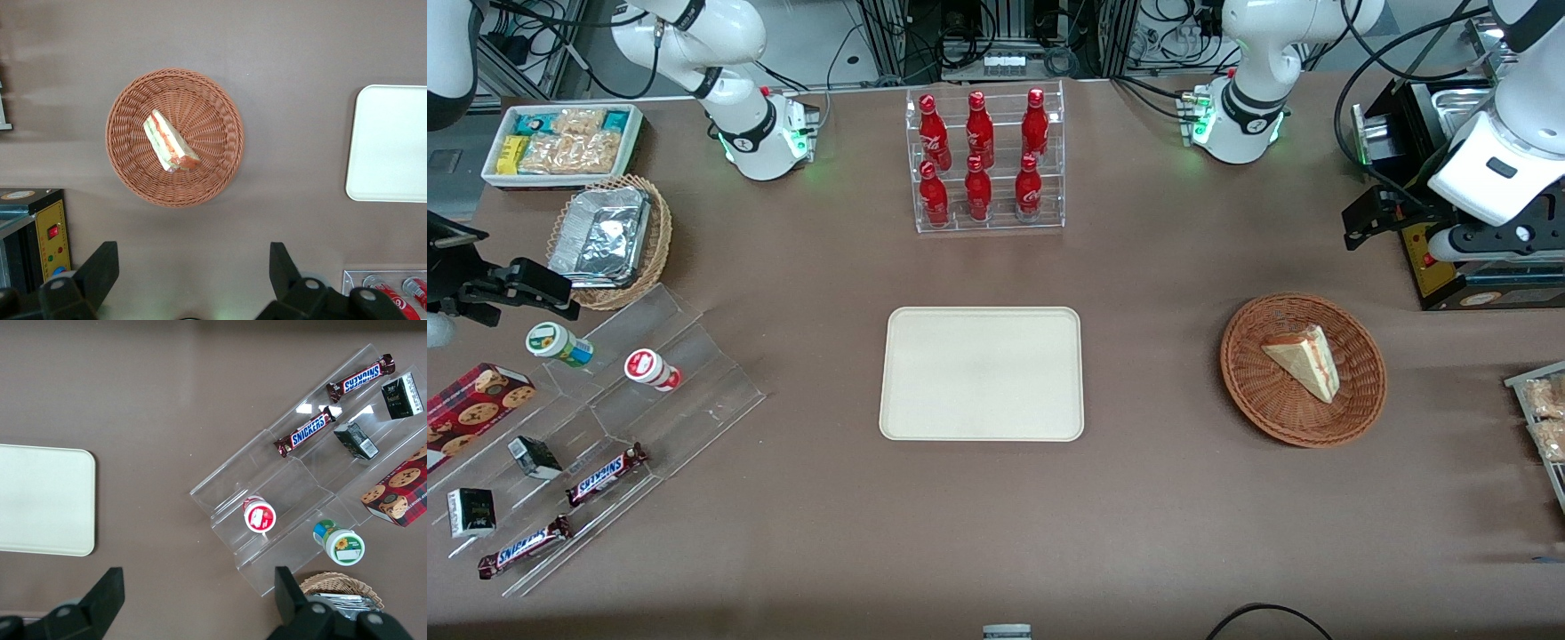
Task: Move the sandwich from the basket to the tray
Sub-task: 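Move the left gripper over the sandwich wedge in the wicker basket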
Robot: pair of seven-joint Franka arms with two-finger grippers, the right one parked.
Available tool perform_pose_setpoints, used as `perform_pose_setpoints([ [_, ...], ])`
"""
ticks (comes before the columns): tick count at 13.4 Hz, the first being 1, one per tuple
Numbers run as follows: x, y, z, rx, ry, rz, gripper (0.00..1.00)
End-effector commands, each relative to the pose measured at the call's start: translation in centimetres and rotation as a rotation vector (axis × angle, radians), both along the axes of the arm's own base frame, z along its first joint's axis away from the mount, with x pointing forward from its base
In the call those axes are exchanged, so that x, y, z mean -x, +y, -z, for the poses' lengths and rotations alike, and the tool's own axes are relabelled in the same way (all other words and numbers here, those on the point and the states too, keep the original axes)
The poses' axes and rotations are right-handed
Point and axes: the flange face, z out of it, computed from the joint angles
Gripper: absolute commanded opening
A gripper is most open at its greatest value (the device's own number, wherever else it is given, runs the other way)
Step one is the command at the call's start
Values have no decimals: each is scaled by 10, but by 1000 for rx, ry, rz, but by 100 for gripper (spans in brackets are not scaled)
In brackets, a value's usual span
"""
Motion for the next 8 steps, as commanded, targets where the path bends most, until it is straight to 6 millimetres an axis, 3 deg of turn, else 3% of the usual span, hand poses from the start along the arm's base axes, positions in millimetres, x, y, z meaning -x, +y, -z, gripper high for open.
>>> perform_pose_setpoints([
  [1, 5, 1, -7, -10, 5, -7, 100],
  [4, 2, 7, -3, -5, 12, -14, 100],
  [8, -20, 58, 27, -10, 47, -93, 100],
])
